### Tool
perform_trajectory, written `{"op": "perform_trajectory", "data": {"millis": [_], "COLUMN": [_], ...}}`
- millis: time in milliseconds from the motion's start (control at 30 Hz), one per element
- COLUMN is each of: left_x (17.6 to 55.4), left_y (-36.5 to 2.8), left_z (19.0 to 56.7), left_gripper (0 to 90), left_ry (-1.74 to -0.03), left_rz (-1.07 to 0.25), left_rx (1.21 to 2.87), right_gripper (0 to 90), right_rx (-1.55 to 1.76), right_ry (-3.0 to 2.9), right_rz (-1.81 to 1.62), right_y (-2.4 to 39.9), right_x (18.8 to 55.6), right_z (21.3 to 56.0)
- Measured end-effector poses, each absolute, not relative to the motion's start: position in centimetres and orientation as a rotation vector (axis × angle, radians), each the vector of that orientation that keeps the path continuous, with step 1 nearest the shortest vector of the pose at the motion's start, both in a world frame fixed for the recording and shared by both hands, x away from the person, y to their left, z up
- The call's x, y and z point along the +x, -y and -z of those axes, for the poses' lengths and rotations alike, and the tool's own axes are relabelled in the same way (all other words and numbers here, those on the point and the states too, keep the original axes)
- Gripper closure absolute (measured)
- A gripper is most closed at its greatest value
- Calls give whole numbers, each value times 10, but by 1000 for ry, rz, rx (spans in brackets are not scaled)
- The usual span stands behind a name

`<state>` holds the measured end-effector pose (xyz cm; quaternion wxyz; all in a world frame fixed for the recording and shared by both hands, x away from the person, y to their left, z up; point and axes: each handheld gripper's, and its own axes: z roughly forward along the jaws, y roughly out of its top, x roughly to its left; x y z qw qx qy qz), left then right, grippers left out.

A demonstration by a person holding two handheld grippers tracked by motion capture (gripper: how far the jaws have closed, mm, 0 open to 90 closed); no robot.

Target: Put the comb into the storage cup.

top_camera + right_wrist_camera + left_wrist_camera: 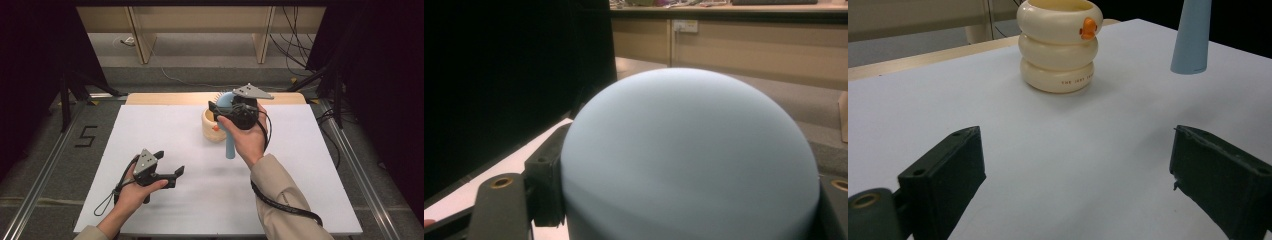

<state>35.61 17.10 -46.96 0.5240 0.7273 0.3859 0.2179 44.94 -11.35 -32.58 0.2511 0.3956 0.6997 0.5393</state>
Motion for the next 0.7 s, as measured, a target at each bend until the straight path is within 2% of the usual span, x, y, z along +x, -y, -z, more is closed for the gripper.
{"op": "perform_trajectory", "data": {"millis": [700], "left_x": [357], "left_y": [-181], "left_z": [471], "left_gripper": [75], "left_ry": [-928], "left_rz": [-540], "left_rx": [1733], "right_gripper": [257], "right_rx": [1062], "right_ry": [-1848], "right_rz": [-1501], "right_y": [116], "right_x": [457], "right_z": [313]}}
